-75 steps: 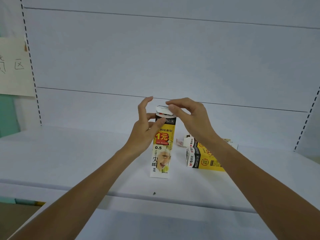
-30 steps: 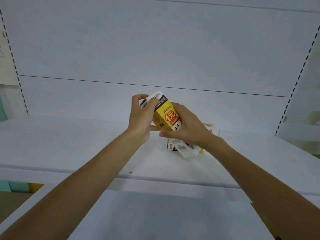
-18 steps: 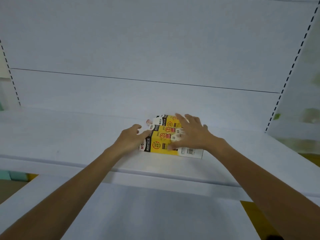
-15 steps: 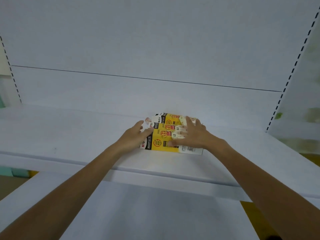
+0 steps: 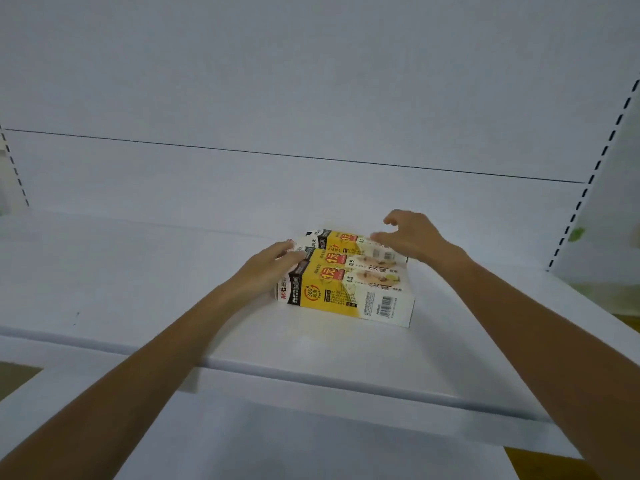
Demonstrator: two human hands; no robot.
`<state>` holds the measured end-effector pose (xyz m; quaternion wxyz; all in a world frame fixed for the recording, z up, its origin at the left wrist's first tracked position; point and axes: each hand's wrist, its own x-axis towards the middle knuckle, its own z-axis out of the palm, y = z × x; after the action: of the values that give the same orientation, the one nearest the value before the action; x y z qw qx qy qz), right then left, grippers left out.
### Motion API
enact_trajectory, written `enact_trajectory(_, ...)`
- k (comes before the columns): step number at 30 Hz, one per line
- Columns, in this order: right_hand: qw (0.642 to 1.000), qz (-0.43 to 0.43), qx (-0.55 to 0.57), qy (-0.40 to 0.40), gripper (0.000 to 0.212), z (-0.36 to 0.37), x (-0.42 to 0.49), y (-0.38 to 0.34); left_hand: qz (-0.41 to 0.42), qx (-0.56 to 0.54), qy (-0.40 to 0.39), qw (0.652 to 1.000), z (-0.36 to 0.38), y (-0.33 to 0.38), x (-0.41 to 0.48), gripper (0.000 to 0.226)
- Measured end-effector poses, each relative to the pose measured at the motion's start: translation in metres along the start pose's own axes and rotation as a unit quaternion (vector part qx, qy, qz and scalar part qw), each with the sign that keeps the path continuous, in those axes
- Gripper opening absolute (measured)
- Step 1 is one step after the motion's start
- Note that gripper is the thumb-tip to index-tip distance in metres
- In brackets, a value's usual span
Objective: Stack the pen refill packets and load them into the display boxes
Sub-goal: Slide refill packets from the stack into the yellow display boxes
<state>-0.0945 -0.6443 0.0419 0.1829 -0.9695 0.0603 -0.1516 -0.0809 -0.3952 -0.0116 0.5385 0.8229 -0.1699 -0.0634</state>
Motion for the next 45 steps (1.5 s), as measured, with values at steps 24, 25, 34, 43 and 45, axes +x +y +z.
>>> enact_trajectory(24, 0.928, -0.269, 0.248, 0.062, 0.063, 0.022, -0.013, -0.184, 0.225, -0.105, 0.211, 0.945, -0.087, 0.051, 0.0, 0.068)
enact_trajectory(25, 0.923, -0.287, 0.255, 0.033, 0.062, 0.025, -0.02, -0.188, 0.22, -0.105, 0.223, 0.944, -0.093, 0.047, -0.003, 0.066)
enact_trajectory(34, 0.881, -0.268, 0.389, 0.023, 0.049, 0.034, -0.03, -0.185, 0.213, -0.067, 0.121, 0.967, -0.102, 0.004, -0.038, 0.08)
enact_trajectory(43, 0.878, -0.276, 0.391, 0.024, 0.035, 0.022, -0.048, -0.188, 0.268, -0.089, 0.116, 0.952, -0.101, 0.022, -0.041, 0.046)
enact_trajectory(45, 0.872, -0.279, 0.402, 0.012, 0.034, 0.017, -0.05, -0.187, 0.273, -0.098, 0.109, 0.951, -0.099, 0.022, -0.04, 0.042)
